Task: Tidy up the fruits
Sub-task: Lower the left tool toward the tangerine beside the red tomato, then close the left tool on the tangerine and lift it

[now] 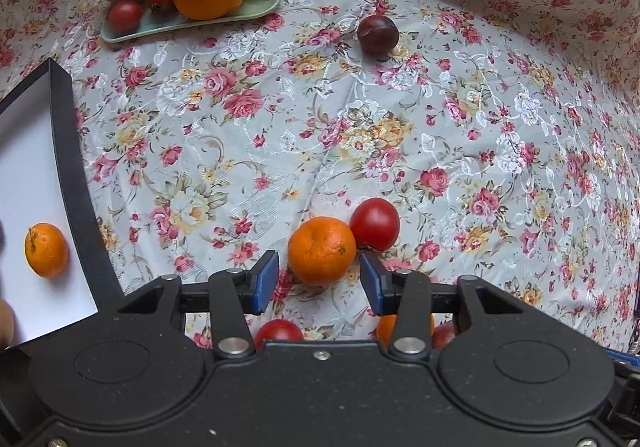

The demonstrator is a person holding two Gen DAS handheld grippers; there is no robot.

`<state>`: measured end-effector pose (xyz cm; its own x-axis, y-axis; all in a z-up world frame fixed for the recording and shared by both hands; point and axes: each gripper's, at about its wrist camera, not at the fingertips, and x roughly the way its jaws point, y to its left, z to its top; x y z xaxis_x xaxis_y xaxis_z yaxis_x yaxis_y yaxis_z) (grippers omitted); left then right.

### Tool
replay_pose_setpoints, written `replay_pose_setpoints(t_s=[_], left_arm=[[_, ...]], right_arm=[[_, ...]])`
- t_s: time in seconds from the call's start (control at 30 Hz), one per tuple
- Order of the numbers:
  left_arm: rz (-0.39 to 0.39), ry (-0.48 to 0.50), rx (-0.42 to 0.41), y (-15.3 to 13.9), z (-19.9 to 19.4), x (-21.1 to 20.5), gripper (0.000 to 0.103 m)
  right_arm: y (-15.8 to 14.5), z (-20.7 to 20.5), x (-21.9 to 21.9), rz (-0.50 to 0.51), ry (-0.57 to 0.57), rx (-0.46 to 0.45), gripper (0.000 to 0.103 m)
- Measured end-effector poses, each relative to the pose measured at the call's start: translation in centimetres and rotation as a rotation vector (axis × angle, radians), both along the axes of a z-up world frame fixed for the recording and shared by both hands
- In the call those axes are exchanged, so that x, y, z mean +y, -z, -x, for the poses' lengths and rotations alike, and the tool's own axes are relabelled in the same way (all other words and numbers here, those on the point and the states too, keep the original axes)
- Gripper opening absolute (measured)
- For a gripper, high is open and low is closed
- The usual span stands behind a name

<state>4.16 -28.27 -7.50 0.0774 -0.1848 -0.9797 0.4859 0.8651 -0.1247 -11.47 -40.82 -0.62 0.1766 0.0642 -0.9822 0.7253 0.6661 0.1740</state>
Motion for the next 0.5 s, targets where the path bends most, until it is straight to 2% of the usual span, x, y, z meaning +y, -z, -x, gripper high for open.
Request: replay_pose_setpoints(t_s=[0.27,0.5], left_arm=[[-0.023,-0.002,0.026,1.8,-1.0,-0.5,0.053],[-0.011,-0.032,0.012,1.8,-2.4,-0.2,0.053]], right_arm=[[1.0,-1.3,-0.2,0.003,0.012,0.036,0.033],[1.3,-3.0,0.4,0.074,-0.028,0.073,0.033]])
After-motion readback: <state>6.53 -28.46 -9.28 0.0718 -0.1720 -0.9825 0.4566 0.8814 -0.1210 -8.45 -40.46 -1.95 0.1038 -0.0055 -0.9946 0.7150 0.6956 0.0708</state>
